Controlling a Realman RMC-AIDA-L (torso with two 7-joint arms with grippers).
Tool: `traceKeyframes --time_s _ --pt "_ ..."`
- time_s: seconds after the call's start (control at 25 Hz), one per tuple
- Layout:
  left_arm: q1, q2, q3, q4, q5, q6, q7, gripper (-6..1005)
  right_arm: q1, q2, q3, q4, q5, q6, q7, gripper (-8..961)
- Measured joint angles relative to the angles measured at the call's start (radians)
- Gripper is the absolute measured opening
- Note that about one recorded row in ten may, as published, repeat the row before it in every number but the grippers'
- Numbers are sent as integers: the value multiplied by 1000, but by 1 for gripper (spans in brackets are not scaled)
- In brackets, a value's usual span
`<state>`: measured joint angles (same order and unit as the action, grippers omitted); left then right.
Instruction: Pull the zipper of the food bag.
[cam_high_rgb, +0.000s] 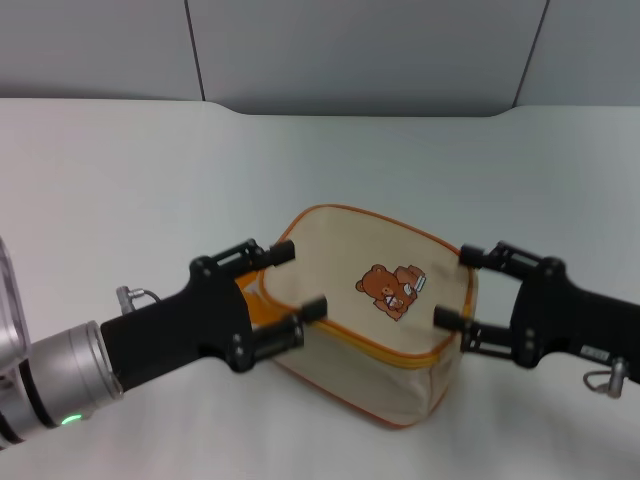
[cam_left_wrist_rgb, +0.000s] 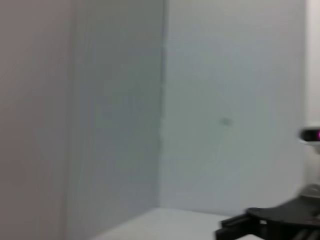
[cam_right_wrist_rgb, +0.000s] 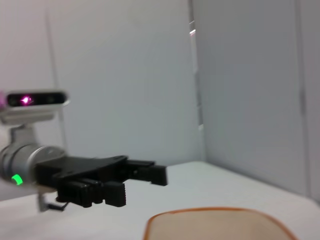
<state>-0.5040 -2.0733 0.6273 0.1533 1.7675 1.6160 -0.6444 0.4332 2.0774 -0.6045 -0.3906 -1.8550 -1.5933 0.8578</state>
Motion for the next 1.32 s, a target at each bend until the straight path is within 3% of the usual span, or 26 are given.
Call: traceKeyframes --time_s 0.12,0.56,1.32 --pt "11 0 96 80 0 32 -64 617 5 -3 -69 -19 0 -10 36 826" --pt "42 2 126 116 0 36 -92 827 15 -12 -99 -21 0 -87 52 826" --pt "66 2 127 118 -2 36 -61 827 15 -13 -114 -22 -1 -94 45 826"
